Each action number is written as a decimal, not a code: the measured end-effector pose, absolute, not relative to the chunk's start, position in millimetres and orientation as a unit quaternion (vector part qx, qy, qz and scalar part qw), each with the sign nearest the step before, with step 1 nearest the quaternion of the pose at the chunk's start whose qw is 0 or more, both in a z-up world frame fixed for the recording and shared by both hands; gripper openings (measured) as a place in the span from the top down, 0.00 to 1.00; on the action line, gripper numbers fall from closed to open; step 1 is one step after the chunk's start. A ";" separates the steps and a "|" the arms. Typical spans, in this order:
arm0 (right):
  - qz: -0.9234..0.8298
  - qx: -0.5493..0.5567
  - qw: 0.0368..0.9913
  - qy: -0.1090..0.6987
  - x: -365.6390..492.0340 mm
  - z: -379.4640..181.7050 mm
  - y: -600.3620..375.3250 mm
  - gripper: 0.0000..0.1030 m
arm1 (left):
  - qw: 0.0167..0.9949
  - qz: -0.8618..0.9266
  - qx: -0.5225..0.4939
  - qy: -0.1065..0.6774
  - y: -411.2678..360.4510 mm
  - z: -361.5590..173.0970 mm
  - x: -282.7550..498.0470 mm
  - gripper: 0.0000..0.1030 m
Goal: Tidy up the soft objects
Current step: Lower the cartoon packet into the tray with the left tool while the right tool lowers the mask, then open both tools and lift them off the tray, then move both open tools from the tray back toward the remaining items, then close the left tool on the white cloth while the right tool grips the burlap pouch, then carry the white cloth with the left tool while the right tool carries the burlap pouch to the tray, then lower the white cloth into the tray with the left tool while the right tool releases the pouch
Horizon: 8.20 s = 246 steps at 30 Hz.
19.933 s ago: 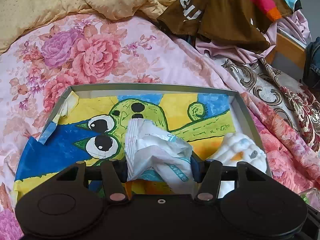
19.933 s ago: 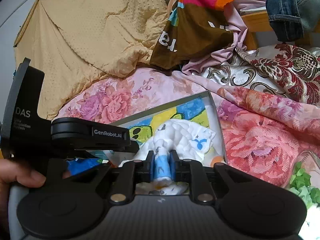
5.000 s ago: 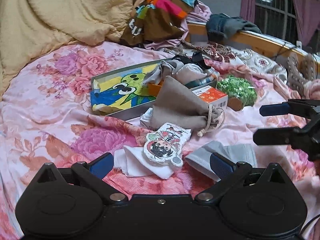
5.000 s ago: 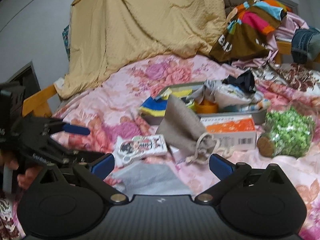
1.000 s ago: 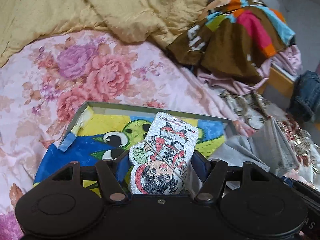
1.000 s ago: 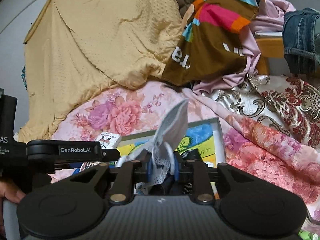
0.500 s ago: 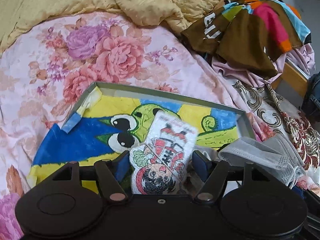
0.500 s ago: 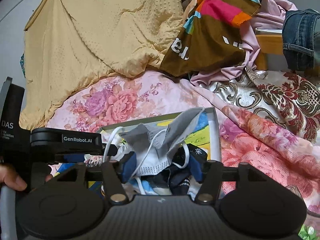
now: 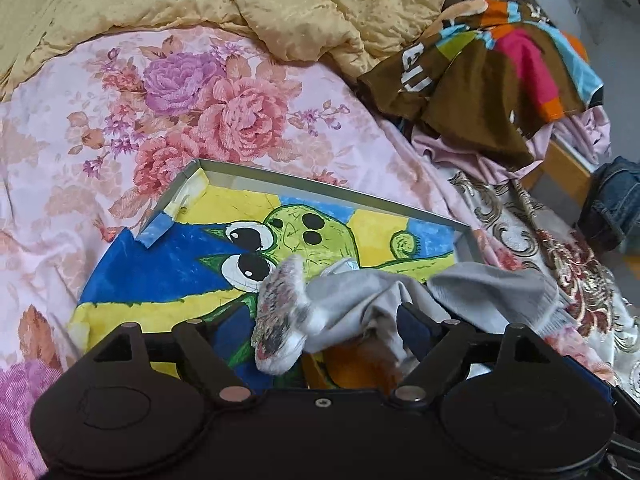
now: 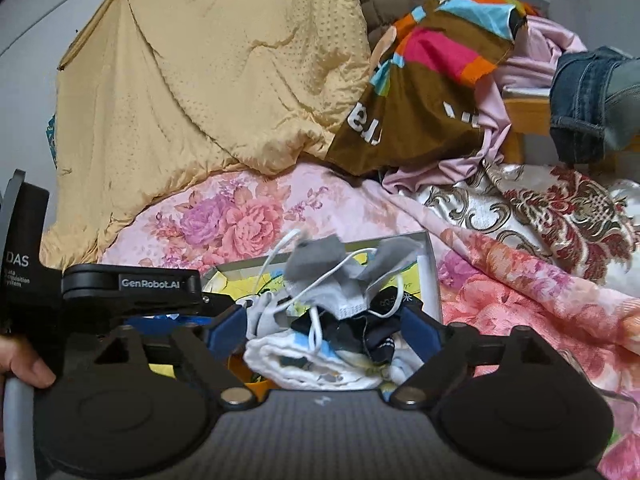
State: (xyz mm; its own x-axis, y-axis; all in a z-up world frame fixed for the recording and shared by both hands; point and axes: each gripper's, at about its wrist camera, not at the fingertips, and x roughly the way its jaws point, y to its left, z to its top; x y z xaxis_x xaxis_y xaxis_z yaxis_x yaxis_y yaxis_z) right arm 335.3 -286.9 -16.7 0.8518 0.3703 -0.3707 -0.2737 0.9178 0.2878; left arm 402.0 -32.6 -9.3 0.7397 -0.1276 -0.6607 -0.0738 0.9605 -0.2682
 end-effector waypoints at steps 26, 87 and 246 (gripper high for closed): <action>0.153 0.118 0.968 0.162 229.5 18.8 -275.6 0.00 | 0.951 -0.036 -0.102 0.288 7.7 24.1 277.8 0.05; 0.173 -0.001 0.957 0.233 132.8 -47.3 -234.5 0.00 | 0.940 -0.053 0.013 0.338 63.6 -27.1 140.6 0.01; 0.196 0.067 0.939 0.274 401.3 -27.3 -234.1 0.54 | 0.920 0.029 -0.065 0.386 9.8 -63.6 406.7 0.78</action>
State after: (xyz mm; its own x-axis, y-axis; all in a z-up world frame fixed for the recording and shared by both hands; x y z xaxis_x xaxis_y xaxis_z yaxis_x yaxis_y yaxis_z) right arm 401.3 -234.1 -27.3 0.7730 0.4046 -0.4886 -0.3309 0.9143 0.2337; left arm 406.7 9.8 -63.6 0.7008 0.0034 -0.7134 -0.1043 0.9897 -0.0977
